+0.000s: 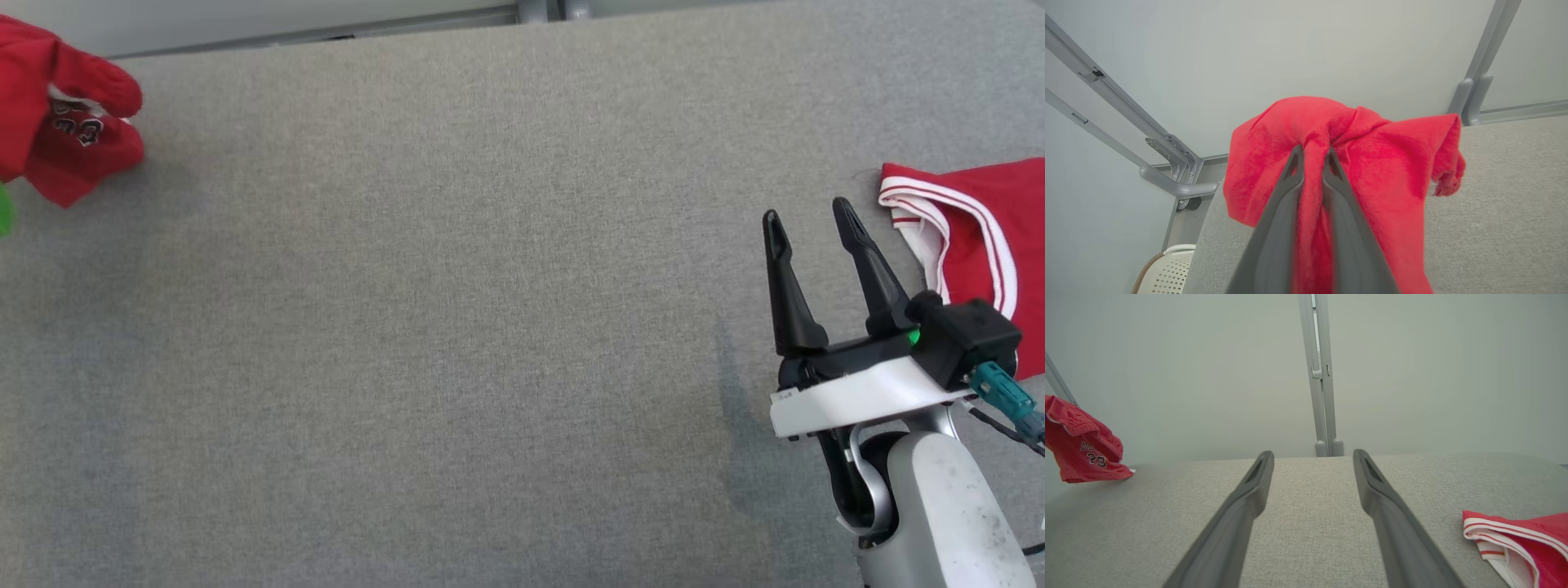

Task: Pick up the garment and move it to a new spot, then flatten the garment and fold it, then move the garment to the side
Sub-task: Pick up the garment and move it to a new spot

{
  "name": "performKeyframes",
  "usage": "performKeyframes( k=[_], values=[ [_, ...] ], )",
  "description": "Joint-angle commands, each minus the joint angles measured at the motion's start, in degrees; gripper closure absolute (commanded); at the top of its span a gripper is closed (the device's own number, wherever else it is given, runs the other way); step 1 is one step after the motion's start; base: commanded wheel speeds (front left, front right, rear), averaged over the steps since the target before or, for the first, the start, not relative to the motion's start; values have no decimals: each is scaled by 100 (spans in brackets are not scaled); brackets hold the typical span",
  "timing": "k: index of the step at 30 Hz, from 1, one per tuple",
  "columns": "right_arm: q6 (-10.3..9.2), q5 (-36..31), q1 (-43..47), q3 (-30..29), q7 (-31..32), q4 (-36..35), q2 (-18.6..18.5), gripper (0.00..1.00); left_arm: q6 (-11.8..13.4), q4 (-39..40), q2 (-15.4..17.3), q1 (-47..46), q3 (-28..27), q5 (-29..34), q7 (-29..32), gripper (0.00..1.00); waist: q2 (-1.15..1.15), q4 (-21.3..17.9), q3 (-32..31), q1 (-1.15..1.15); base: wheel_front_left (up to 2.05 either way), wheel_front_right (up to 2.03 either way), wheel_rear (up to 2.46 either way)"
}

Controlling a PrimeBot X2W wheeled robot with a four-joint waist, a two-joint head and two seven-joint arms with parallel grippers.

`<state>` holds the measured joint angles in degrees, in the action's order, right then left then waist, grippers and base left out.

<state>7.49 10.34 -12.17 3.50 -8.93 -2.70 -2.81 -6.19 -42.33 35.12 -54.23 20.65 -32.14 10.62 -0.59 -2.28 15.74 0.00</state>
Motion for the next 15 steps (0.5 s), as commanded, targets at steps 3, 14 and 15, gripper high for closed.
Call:
performKeyframes(
  k=[3,14,15],
  values=[
    [0,48,273,-88,-25,57,-17,0,-83,300,-148,2,212,-57,20,100,59,-77,-798,0,0,0,0],
    [0,107,900,-398,33,26,-17,0,-128,1868,-688,722,1169,-667,85,100,59,-9,-1467,0,0,0,0],
    [0,115,933,-433,38,16,-17,0,-128,1987,-786,782,1220,-719,82,100,59,5,-1492,0,0,0,0]
  ],
)
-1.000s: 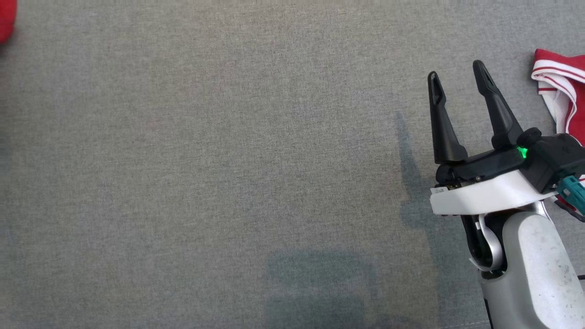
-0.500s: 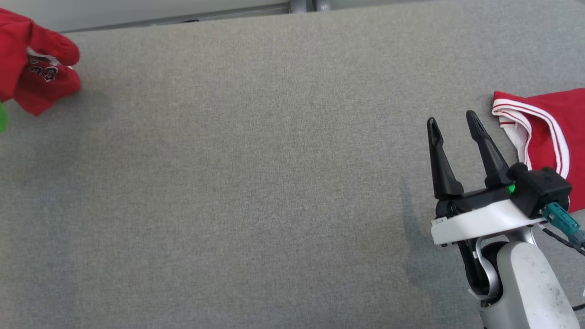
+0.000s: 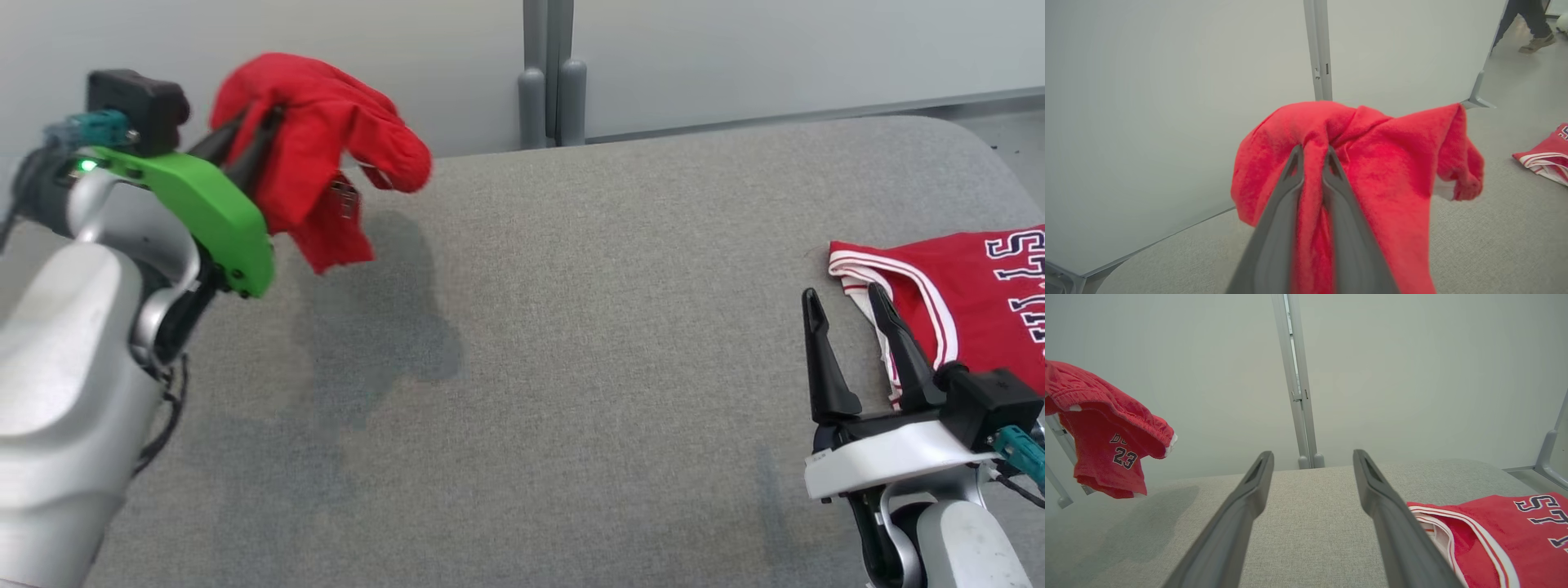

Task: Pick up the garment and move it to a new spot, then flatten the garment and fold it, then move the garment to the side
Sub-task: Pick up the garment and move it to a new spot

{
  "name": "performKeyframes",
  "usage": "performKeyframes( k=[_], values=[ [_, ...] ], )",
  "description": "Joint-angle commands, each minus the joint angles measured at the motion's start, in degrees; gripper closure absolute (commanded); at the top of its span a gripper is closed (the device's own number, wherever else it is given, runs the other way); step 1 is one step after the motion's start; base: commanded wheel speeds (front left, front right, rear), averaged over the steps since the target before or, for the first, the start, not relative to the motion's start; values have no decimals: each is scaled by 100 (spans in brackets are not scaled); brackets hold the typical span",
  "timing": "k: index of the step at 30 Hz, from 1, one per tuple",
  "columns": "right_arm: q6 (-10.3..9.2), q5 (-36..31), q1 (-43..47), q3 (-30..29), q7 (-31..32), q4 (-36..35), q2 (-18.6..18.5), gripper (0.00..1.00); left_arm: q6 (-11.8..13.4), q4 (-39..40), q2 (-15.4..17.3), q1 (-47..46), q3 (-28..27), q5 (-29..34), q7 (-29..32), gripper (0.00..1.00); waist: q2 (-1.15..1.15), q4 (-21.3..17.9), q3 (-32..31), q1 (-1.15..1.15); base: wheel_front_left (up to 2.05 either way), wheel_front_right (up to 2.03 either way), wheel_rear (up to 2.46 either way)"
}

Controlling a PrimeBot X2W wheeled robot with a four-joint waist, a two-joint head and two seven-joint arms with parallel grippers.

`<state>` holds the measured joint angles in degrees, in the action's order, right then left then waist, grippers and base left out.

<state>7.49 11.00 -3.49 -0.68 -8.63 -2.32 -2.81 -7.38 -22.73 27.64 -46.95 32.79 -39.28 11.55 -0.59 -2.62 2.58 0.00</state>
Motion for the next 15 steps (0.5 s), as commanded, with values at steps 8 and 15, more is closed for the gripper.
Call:
performKeyframes(
  k=[8,15],
  values=[
    [0,85,119,-77,37,-78,-17,0,145,673,-959,655,425,-179,-302,100,59,6,-230,0,0,0,0],
    [0,118,91,-7,-3,-49,-17,0,221,617,-1584,1201,861,-51,-808,100,59,-109,-145,0,0,0,0]
  ],
)
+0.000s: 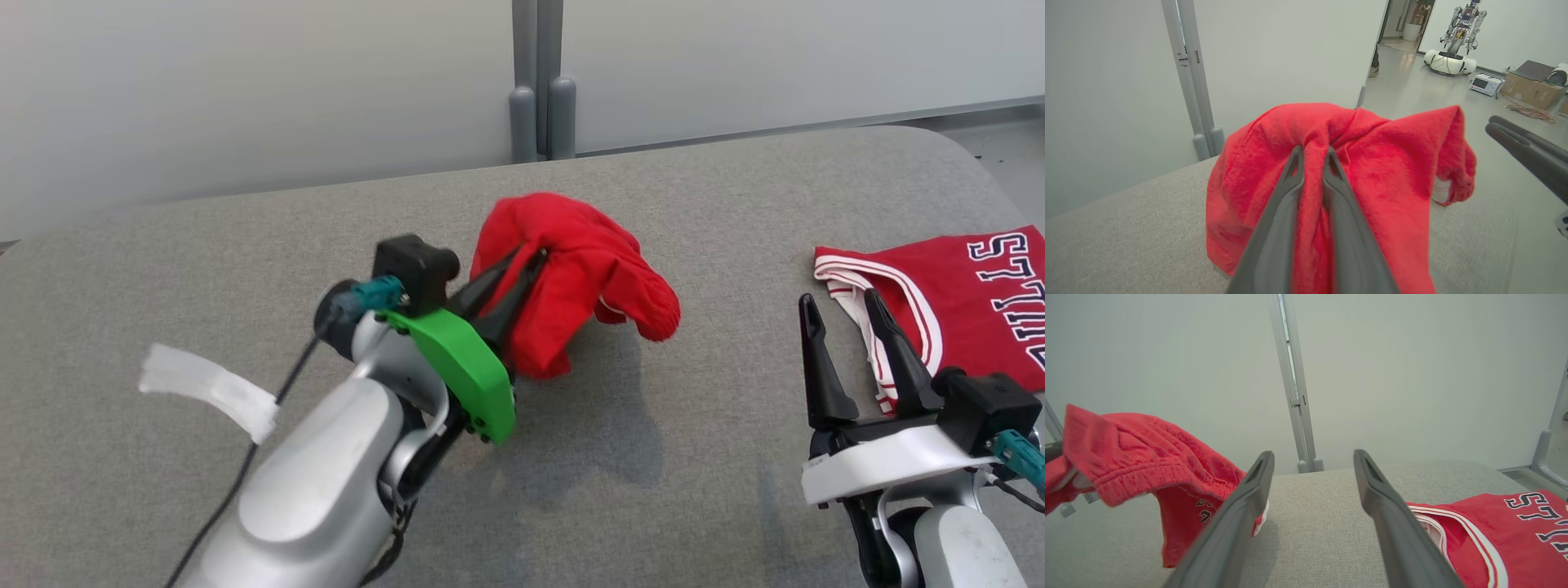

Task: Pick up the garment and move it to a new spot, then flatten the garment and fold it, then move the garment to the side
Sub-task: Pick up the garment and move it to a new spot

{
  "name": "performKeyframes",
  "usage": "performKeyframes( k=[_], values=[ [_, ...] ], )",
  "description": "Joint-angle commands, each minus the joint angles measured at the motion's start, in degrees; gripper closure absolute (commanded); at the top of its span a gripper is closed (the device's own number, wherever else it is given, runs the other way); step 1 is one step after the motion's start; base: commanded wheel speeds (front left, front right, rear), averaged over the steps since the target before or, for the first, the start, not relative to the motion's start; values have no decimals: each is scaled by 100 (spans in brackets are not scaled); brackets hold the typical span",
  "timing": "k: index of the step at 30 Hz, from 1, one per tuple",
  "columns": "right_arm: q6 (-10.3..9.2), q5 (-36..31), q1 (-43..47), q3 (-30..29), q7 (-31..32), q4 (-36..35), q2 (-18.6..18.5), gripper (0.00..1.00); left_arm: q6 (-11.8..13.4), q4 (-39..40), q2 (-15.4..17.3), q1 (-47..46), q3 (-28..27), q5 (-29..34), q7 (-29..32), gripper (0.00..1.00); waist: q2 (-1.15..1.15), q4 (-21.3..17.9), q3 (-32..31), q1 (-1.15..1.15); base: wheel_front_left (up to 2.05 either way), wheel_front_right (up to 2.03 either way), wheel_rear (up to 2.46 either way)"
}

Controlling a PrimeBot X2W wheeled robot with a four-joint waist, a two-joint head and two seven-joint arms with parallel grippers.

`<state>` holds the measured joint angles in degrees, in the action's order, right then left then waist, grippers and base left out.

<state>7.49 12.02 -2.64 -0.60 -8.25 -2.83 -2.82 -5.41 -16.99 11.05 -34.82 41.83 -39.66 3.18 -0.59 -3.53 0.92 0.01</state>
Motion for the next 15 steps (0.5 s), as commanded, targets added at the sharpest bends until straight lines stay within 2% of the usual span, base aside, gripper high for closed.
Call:
performKeyframes(
  k=[1,7,11,15],
  values=[
    [0,26,-6,14,-42,3,-16,0,34,-8,-12,48,13,12,-51,100,59,-47,41,-1,0,0,0],
    [0,5,-59,83,-16,56,-17,0,103,-751,-398,429,339,212,-568,100,59,-222,145,-1,0,0,0],
    [0,-18,-88,161,23,72,-16,0,183,-1551,-554,522,439,306,-854,100,59,-335,203,-1,0,0,0],
    [0,-65,-82,195,69,74,-16,0,149,-2287,-644,478,554,351,-1058,100,59,-374,251,-1,0,0,0]
  ],
)
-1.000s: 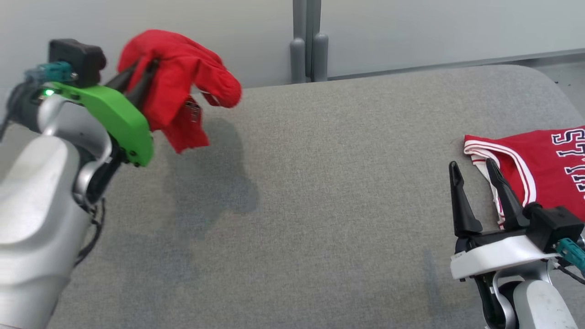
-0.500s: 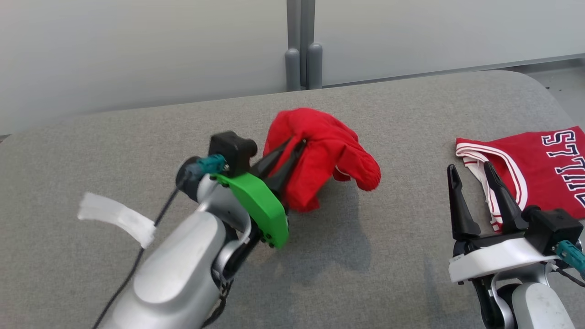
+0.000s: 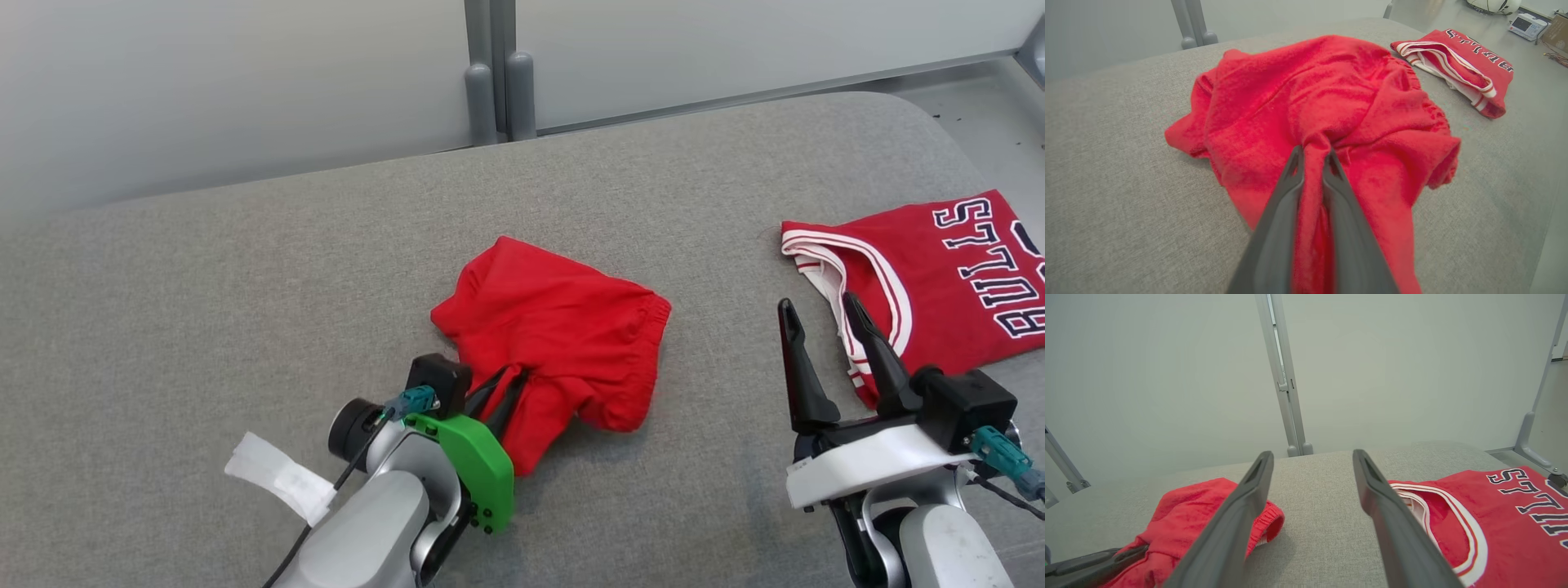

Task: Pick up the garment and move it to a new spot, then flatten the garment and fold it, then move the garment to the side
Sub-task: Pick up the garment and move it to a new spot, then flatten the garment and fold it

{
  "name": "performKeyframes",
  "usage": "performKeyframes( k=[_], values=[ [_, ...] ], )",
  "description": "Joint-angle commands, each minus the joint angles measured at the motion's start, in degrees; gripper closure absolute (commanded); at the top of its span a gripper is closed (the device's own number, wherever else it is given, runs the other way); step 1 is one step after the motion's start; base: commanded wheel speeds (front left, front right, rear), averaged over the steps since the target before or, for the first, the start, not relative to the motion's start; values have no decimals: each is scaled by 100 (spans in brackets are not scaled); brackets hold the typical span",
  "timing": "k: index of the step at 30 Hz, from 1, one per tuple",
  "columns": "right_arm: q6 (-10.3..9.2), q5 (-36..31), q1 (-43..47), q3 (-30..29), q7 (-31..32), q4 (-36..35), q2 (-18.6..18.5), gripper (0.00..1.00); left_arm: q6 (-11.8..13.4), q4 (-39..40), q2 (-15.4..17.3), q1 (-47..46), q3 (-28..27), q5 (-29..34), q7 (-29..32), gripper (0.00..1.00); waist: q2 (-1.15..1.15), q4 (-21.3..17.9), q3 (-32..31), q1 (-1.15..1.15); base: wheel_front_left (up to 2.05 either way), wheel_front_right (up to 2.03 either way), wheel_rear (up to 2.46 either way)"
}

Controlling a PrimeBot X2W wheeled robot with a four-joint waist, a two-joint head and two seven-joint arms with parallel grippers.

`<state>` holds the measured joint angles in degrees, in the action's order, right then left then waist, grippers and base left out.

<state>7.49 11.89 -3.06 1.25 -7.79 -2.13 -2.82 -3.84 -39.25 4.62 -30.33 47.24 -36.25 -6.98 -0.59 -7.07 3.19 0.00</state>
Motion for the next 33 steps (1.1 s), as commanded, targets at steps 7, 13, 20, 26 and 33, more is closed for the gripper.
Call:
performKeyframes(
  k=[7,13,20,26,33],
  values=[
    [0,-53,80,166,126,64,-16,0,-17,-978,-119,-100,79,-62,-370,36,59,46,9,0,0,0,0],
    [0,-61,156,187,150,99,-16,0,-81,-1322,-159,-173,138,-136,-646,0,59,189,-19,0,0,0,0],
    [0,-38,145,84,137,92,-16,0,-77,-788,-169,-178,354,-190,-801,0,59,301,-70,0,0,0,0],
    [0,-91,112,42,168,41,-16,0,120,-191,-166,-39,754,-144,-820,0,59,285,-73,0,0,0,0],
    [0,-116,74,-65,146,-3,-16,0,207,-58,-162,131,1208,-227,-795,0,59,151,-49,0,0,0,0]
  ],
)
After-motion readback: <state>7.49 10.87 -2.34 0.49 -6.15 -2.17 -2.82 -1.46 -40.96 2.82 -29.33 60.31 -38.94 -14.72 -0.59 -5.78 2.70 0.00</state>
